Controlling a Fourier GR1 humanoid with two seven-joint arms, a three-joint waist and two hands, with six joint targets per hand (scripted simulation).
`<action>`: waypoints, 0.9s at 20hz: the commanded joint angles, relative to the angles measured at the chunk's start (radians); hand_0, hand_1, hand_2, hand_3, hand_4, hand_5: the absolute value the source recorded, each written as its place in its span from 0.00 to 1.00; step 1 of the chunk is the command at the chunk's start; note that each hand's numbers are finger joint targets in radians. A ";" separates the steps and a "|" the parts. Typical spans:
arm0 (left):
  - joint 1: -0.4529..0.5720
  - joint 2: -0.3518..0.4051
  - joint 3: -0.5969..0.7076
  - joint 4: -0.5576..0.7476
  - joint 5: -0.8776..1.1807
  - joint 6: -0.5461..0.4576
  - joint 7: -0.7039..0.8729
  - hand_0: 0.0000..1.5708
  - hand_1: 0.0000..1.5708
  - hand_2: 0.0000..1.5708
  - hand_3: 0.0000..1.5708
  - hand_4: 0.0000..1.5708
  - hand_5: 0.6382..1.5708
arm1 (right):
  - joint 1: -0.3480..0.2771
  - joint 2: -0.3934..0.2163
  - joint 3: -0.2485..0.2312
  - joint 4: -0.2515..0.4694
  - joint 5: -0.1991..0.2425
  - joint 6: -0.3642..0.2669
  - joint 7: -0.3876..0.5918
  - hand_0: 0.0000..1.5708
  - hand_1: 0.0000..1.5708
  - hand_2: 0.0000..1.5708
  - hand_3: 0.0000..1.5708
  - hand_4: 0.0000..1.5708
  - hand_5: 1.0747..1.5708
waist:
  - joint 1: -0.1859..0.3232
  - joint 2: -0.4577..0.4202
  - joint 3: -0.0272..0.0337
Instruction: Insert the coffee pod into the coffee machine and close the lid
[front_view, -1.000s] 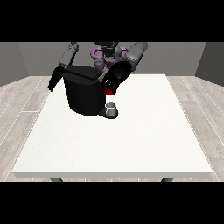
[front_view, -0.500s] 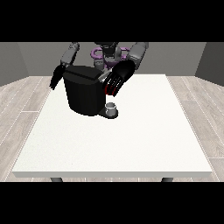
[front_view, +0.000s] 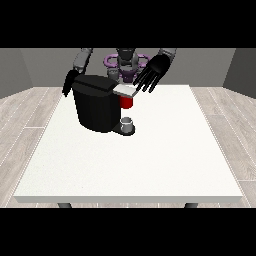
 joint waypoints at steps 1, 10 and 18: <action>0.088 -0.114 -0.022 -0.029 0.016 -0.012 0.038 0.00 0.00 0.11 0.00 0.00 1.00 | 0.083 0.011 -0.007 0.049 -0.007 -0.001 -0.034 0.00 0.00 0.00 0.00 0.00 1.00 | 0.065 -0.121 -0.0001; 0.345 -0.341 0.340 0.027 0.463 -0.025 -0.113 0.00 0.00 0.00 0.00 0.00 1.00 | 0.140 0.029 -0.033 -0.026 -0.065 0.011 -0.034 0.00 0.00 0.00 0.00 0.00 1.00 | 0.221 -0.328 -0.0043; 0.574 -0.427 0.292 0.029 0.468 -0.072 -0.095 0.00 0.00 0.00 0.00 0.21 1.00 | 0.152 -0.047 0.001 -0.093 -0.093 0.152 0.030 0.00 0.00 0.00 0.00 0.04 1.00 | 0.325 -0.504 -0.0005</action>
